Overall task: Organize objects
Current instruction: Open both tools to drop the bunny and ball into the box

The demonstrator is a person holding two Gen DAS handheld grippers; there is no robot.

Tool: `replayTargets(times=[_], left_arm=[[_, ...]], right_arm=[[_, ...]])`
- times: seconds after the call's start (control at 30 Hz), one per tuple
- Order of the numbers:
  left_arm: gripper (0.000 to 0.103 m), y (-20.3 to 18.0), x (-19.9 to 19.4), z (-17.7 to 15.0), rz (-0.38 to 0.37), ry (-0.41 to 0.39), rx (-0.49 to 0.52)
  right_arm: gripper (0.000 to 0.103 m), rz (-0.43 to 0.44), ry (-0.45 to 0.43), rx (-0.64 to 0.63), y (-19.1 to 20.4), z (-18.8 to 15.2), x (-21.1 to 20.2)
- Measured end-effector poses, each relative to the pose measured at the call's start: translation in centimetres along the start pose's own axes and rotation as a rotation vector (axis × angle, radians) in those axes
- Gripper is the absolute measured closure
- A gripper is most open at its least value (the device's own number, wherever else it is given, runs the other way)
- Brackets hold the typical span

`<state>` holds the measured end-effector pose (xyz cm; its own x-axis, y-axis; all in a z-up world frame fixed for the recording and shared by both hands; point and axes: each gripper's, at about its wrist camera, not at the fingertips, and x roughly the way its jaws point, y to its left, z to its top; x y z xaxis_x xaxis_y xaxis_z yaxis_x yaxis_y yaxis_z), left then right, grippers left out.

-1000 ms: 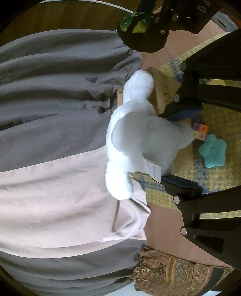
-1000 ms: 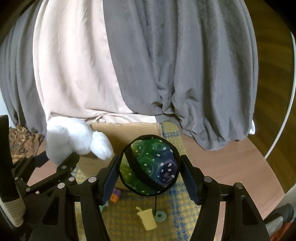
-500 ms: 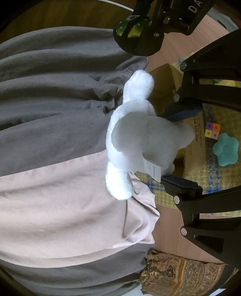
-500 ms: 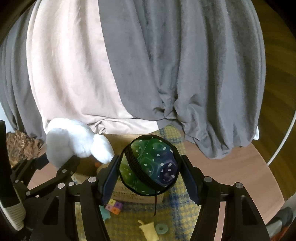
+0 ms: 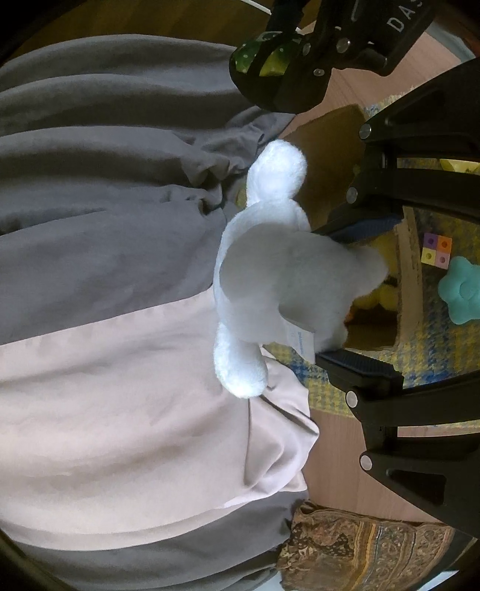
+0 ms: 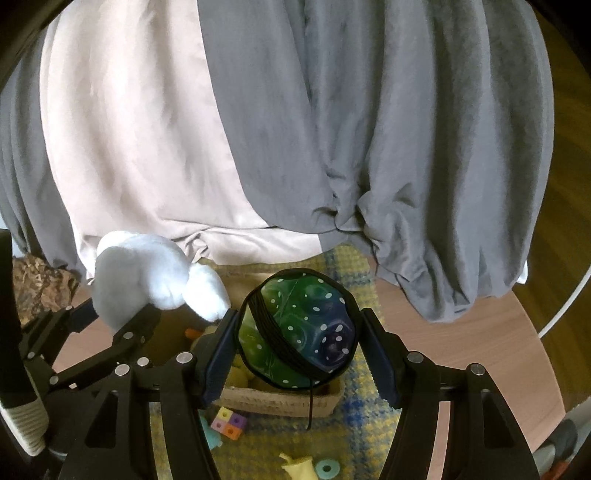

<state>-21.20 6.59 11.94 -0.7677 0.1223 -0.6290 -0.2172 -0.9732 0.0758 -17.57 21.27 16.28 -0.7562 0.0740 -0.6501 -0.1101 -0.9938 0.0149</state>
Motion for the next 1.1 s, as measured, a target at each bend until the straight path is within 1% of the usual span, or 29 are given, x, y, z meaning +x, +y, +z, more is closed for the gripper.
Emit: replayTargets(times=[0.33,0.5,0.53,0.57,0.6,0.63,0.7,0.8,0.97,1.1], left_arm=[[0.05,0.1,2.6,0.3,-0.014,0.058,-0.003],[0.048,-0.2,3.6,0.3,-0.027,0.082,-0.002],[0.047,-0.3,3.6,0.2,-0.031,0.084,0.0],[0.045,-0.3,3.6,0.2,-0.032,0.084,0.003],[0.038,-0.5,3.5,0.1,-0.024,0.08,0.01],[0.028,-0.5,3.4,0.1,-0.016,0.077,0.014],[0.018,-0.5,3.0,0.1,0.014,0.052,0.021],[0.01,-0.2,2.9,0.0,0.037,0.049,0.012],[0.006,0.3,2.3,-0.1,0.042,0.048,-0.008],[0.002,0.3,1.4,-0.5,0.048,0.029,-0.009]], right_arm=[[0.039,0.012,0.052,-0.005,0.2,1.0,2.6],[0.037,0.037,0.075,0.004,0.0,1.2,3.9],[0.029,0.042,0.078,0.006,0.0,1.2,4.1],[0.014,0.043,0.077,0.007,-0.1,1.2,4.1],[0.01,0.041,0.07,0.008,-0.1,1.2,4.0],[0.007,0.035,0.055,0.01,-0.2,1.2,3.8],[0.006,0.014,0.037,0.01,-0.2,1.3,3.3],[0.005,0.0,0.029,0.011,-0.3,1.4,2.8],[0.002,-0.005,0.033,0.02,-0.3,1.1,2.0],[0.001,-0.006,0.026,0.03,-0.5,0.6,1.4]])
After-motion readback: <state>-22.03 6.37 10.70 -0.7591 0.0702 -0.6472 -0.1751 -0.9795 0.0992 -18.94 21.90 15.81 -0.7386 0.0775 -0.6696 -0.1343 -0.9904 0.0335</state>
